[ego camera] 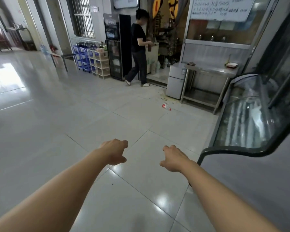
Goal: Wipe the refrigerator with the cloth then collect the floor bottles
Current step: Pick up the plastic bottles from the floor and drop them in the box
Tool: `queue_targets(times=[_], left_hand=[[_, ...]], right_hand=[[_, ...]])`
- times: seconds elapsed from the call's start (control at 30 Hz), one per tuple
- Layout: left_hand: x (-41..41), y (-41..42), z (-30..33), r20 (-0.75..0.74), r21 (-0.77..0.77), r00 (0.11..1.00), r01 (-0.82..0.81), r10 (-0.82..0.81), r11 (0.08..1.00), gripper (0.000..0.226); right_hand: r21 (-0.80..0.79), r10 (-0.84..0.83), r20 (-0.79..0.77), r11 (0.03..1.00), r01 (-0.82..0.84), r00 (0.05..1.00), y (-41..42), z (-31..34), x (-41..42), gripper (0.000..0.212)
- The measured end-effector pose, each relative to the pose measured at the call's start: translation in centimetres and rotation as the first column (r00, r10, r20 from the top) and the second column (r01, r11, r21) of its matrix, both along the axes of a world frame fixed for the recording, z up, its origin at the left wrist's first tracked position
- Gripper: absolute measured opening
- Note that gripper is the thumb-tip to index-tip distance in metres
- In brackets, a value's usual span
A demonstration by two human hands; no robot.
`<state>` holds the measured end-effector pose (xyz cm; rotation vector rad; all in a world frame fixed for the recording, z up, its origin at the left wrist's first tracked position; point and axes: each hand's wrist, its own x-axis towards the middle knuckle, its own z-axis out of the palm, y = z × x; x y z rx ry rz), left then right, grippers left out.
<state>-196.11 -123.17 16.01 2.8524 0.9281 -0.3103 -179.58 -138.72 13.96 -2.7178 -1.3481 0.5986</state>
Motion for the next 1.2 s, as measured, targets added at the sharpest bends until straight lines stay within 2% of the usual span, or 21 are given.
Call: queue_targets(times=[0.57,0.87,1.2], left_hand=[[21.0,24.8,-1.1,0.003,-0.028,0.999,-0.034,0.034,0.999,0.055],[34.1,41.6,-2.8,0.014,-0.033,0.997,0.077,-0.077,0.996,0.054],[49.1,59.2,-1.8,-0.055,-0.029,0.973,0.223,-0.224,0.974,0.054]], right_hand=[[-0.023,0.021,-0.024,1.000,-0.021,0.999,25.9,0.1,20.6,0.057],[-0.069,-0.110,-0.003,0.992,0.109,0.994,40.4,-1.0,32.3,0.055],[-0.049,-0.278,-0.044,0.960,0.276,0.960,55.7,-0.4,43.9,0.058]])
